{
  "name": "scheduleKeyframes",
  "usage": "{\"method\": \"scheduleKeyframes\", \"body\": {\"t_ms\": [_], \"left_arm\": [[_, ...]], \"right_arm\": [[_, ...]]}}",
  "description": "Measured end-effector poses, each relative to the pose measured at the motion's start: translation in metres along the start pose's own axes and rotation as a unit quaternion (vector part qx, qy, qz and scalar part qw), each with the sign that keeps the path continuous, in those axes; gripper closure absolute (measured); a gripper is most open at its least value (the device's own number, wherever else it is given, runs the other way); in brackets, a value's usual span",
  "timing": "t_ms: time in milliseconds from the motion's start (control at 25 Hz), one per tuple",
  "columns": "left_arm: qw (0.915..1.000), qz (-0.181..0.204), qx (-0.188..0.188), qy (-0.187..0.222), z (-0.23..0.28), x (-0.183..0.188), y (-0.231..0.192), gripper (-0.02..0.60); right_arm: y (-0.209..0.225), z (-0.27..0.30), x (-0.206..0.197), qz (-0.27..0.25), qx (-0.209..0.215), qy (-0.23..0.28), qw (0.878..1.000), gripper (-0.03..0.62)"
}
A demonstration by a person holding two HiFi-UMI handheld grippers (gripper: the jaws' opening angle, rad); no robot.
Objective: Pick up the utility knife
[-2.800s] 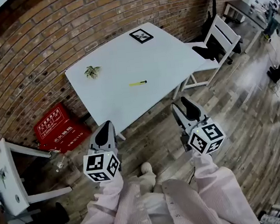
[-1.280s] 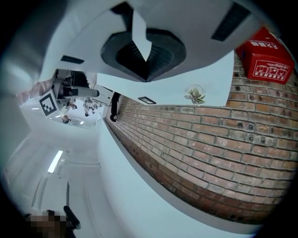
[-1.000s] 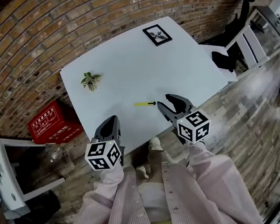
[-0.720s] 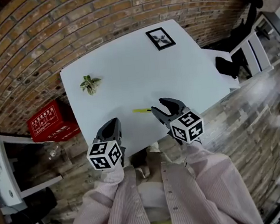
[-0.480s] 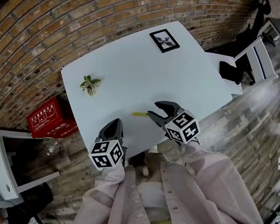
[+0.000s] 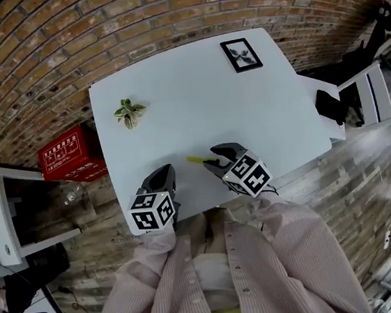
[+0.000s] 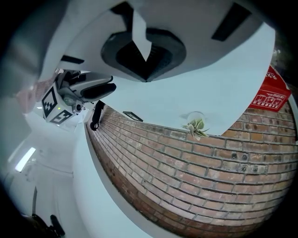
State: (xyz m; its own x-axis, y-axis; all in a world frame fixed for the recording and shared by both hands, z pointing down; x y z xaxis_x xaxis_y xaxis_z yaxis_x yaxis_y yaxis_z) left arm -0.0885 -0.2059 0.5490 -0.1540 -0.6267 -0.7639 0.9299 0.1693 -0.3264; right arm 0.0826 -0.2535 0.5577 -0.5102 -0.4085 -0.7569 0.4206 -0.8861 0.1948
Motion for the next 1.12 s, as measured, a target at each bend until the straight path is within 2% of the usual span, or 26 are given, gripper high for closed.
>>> {"method": "scheduleKeyframes", "body": {"t_ms": [360,480,720,1120], "left_arm": [[0.9990,0.001,-0.024,-0.037,0.010,-0.006,0.000,0.589],[0.9986,0.004,-0.032,-0.043,0.015,-0.006,0.001,0.589],[0.9980,0.004,-0.038,-0.050,0.018,-0.009,0.002,0.589],[0.9985,0.005,-0.033,-0.044,0.016,-0.008,0.004,0.589]], "right_arm": [[-0.003,0.017,-0.013,-0.020,0.025,-0.074,0.997,0.424],[-0.001,0.020,-0.017,-0.026,0.022,-0.094,0.995,0.425],[0.000,0.023,-0.018,-0.044,0.019,-0.115,0.992,0.431],[-0.002,0.021,-0.018,-0.076,0.013,-0.131,0.988,0.503]]}}
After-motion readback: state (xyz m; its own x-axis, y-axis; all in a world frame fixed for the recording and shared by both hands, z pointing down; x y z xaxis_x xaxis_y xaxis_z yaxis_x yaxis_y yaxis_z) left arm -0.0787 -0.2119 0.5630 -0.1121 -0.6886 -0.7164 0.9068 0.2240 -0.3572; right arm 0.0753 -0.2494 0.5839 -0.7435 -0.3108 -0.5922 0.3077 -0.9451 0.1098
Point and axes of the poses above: the fingertips, and each gripper's own axes: z forward along the fingers, y to its right, x out of its top, the point moved 6 cm from there along -z, backward along the fingers, and after that the axes turned 4 degrees about x, right-handed, at the moved point
